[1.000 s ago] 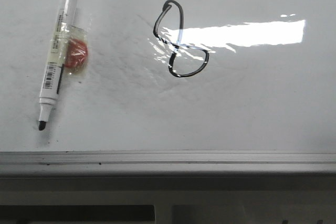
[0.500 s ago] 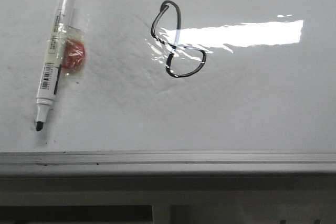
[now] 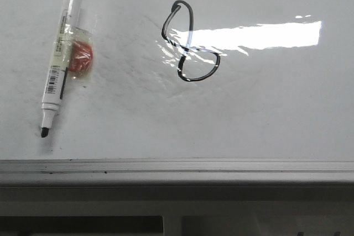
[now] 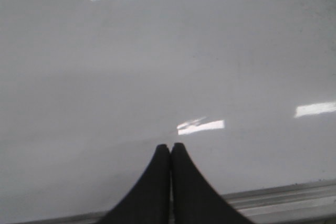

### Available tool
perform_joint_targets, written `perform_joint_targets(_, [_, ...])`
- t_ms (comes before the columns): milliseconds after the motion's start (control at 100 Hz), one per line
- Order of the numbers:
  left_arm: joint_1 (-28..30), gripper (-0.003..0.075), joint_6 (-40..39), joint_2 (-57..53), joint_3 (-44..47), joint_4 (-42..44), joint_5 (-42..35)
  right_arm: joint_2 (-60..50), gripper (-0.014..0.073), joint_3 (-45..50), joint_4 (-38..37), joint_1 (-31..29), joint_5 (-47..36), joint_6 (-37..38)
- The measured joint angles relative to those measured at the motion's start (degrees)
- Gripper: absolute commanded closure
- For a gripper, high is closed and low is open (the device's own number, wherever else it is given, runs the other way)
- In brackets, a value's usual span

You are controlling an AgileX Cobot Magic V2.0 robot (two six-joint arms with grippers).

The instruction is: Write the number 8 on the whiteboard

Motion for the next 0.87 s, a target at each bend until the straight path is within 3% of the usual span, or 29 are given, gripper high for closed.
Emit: perform_joint_targets(870, [0.00, 0.0741, 0.00, 0.00, 0.00, 0.00, 0.00, 0.00, 0.0657, 0.00, 0.00, 0.00, 0.46, -3.72])
